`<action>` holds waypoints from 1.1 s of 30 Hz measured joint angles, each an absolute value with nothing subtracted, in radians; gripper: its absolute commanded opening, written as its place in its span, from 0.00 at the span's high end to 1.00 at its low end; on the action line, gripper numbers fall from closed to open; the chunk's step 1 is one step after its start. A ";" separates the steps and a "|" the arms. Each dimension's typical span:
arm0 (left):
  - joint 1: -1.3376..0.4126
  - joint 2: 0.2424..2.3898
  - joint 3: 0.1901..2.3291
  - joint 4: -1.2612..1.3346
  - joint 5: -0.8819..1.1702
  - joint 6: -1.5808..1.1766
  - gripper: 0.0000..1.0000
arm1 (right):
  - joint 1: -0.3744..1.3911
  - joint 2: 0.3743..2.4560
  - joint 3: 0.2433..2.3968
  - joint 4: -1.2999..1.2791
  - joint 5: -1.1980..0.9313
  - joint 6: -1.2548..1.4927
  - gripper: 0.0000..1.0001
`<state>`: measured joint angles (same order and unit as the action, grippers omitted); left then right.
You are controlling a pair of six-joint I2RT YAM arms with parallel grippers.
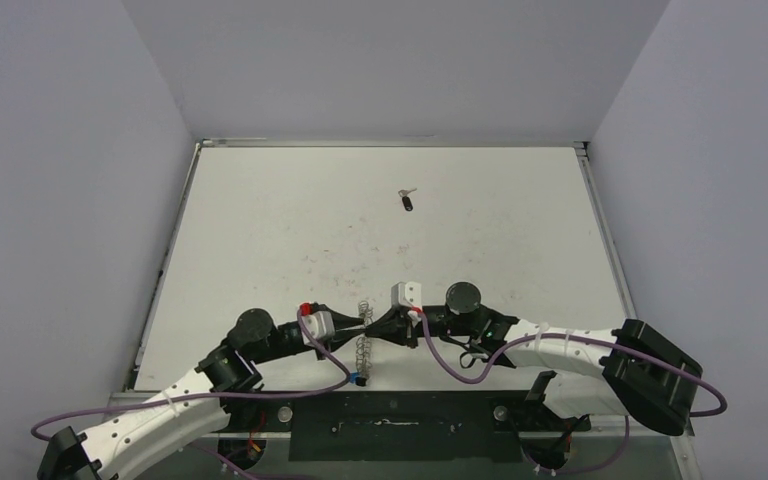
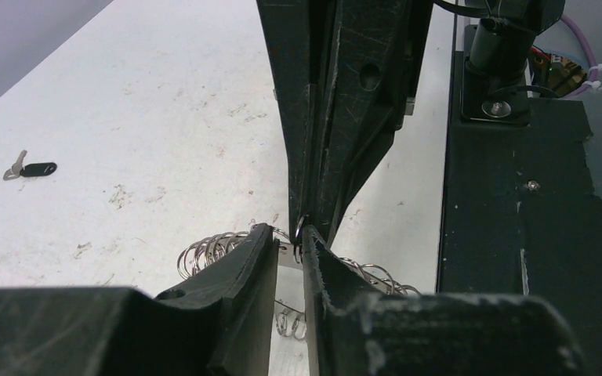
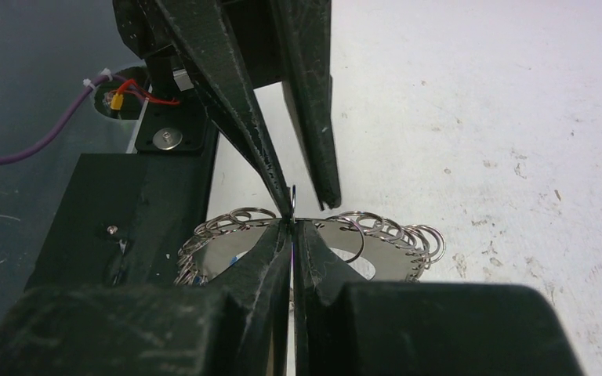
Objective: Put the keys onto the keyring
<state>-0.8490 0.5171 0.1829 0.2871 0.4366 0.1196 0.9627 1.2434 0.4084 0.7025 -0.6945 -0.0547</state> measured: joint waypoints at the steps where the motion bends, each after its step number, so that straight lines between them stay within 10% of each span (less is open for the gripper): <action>1: -0.849 0.511 0.183 0.286 0.434 0.123 0.72 | 0.963 1.240 0.408 0.699 -0.693 -0.052 1.00; 18: -0.855 0.452 0.246 0.289 0.256 -0.032 0.30 | 0.762 0.928 0.425 0.363 -0.616 -0.011 1.00; 33: -0.672 1.394 0.861 0.098 0.069 -0.079 0.25 | 0.563 0.592 0.531 -0.157 -0.626 -0.025 1.00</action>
<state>-0.6716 1.3941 0.8608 0.0982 0.0692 -0.0788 0.5632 0.5919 0.5312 -0.1566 -0.6262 -0.0254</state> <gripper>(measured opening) 0.754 0.034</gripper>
